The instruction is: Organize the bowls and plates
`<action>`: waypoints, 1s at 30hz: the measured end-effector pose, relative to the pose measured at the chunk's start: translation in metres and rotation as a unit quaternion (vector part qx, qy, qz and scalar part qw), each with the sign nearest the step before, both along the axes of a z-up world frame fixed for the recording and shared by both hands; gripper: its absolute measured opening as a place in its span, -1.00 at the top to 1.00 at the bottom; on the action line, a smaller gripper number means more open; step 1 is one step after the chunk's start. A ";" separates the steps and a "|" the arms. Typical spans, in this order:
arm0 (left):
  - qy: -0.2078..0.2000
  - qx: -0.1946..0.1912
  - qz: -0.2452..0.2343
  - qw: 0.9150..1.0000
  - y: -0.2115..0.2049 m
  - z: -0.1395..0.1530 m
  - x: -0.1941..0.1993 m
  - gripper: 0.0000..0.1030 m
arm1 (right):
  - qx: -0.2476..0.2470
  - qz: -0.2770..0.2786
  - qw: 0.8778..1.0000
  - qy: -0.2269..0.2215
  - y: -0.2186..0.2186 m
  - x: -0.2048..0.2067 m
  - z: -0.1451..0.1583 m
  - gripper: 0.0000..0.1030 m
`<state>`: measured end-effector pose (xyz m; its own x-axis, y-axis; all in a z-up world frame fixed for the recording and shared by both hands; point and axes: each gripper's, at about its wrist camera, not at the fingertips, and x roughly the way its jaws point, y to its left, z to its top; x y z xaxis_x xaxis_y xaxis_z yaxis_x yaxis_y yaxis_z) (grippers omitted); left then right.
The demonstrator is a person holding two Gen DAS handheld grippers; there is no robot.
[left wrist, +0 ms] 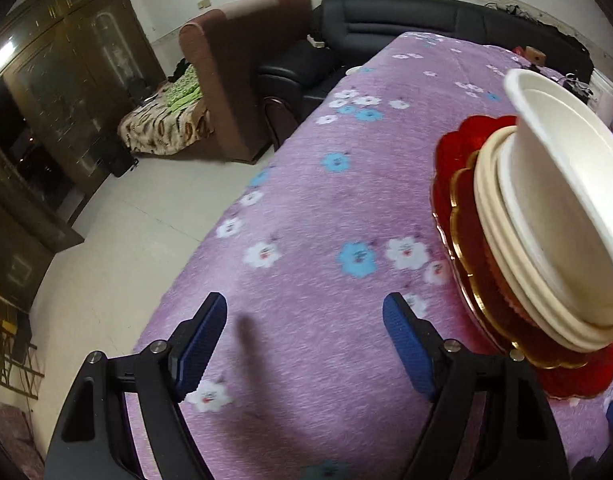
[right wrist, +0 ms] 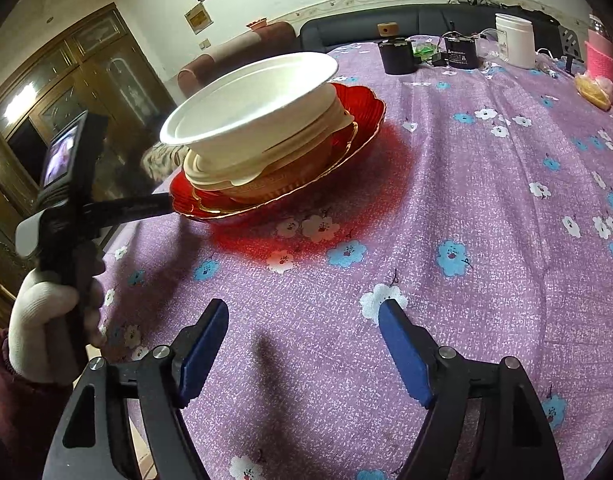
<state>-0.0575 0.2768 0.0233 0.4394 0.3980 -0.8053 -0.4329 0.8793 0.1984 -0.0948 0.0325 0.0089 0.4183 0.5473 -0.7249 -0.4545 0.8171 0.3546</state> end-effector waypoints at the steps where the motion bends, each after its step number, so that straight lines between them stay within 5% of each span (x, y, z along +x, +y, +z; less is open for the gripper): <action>1: -0.001 -0.001 -0.005 1.000 -0.003 0.001 0.002 -0.55 | -0.001 0.000 1.000 0.000 0.000 0.001 0.000 -0.61; 18: -0.013 -0.007 -0.034 0.999 -0.027 0.012 -0.013 -0.55 | 0.003 0.005 1.000 0.001 0.001 0.000 0.000 -0.66; 30: -0.052 -0.088 -0.050 0.993 -0.056 0.009 -0.089 -0.60 | 0.002 -0.001 1.000 0.000 0.000 0.000 0.000 -0.67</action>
<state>-0.1464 0.2210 0.0327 0.5549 0.2051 -0.8063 -0.3512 0.9363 -0.0035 -0.0951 0.0323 0.0090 0.4194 0.5494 -0.7227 -0.4537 0.8164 0.3574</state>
